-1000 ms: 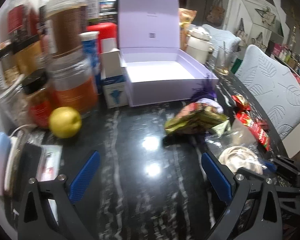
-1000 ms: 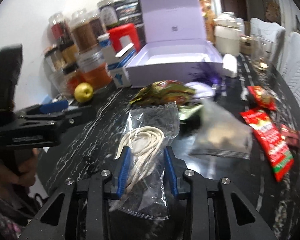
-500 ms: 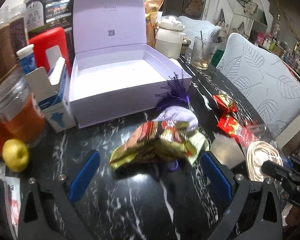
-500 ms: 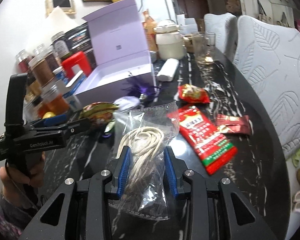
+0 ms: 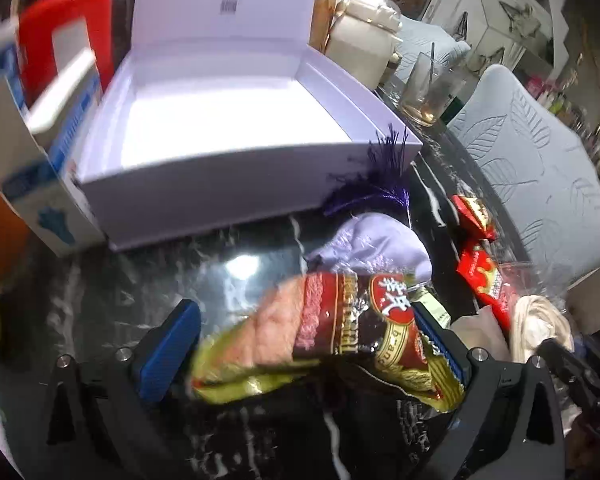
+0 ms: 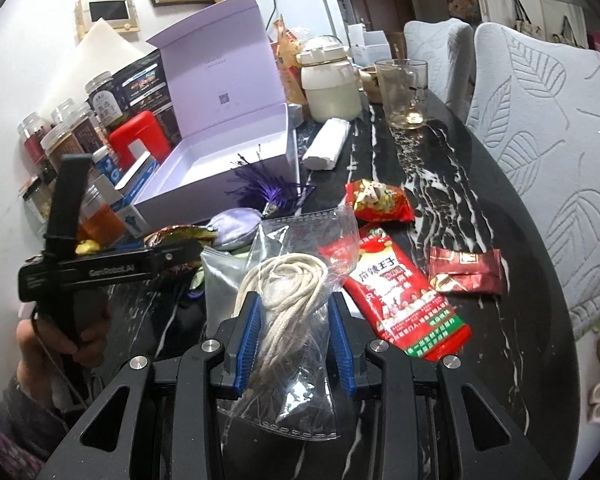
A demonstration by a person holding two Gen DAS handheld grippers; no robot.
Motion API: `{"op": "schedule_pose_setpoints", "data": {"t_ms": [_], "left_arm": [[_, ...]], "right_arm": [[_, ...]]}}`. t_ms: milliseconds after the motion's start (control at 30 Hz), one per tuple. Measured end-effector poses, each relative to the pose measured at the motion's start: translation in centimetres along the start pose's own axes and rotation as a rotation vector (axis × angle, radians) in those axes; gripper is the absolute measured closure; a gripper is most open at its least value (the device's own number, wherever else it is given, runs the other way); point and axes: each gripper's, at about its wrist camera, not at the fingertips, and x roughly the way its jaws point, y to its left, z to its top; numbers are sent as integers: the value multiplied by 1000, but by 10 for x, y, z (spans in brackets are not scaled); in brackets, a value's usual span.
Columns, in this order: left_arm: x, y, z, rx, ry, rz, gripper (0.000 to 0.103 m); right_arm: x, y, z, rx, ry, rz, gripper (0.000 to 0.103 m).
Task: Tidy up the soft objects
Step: 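Grasp the red-and-gold snack wrapper with the left tool while the right tool holds the string bag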
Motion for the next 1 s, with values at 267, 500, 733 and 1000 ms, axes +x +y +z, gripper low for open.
{"op": "schedule_pose_setpoints", "data": {"t_ms": [267, 500, 733, 1000], "left_arm": [[0, -13, -7, 58, -31, 15, 13], [-15, -8, -12, 35, -81, 25, 40], [-39, -8, -15, 42, -141, 27, 43], [-78, -14, -29, 60, -208, 36, 43]], "right_arm": [[5, -2, -1, 8, 13, 1, 69], [2, 0, -2, 7, 5, -4, 69], [-8, 6, -7, 2, -17, 2, 69], [-25, 17, -16, -8, -50, 10, 69]]}}
